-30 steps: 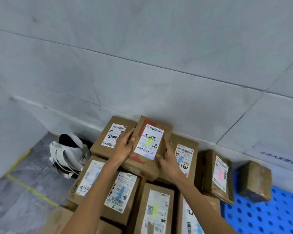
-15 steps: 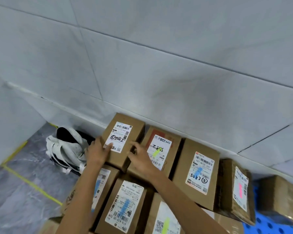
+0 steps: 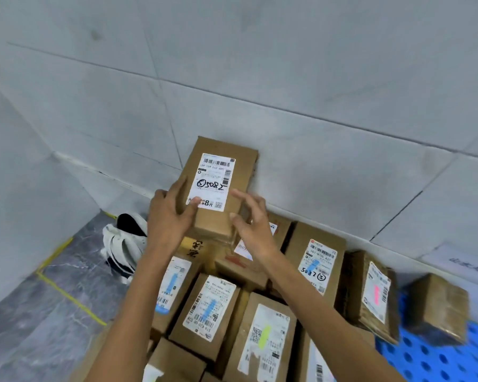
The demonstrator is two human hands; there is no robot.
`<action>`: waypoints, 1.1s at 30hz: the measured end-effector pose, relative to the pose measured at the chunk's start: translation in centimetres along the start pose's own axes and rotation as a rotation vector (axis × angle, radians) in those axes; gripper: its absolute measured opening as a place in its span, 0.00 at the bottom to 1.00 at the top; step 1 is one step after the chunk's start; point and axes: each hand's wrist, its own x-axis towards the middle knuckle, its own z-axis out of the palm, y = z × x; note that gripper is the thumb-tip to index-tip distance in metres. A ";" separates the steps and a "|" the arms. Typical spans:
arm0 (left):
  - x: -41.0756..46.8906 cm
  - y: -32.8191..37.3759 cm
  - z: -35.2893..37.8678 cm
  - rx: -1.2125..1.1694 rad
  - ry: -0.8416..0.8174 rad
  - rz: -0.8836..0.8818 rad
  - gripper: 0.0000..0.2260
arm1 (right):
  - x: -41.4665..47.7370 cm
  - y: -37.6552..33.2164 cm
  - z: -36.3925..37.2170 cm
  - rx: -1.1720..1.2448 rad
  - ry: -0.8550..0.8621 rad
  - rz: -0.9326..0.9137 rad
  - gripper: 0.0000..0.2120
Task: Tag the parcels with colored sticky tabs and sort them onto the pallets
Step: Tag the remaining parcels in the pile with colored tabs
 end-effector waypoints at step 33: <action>-55.1 9.6 19.3 0.431 -0.715 0.206 0.26 | -62.5 14.4 -35.8 -0.321 0.280 0.215 0.21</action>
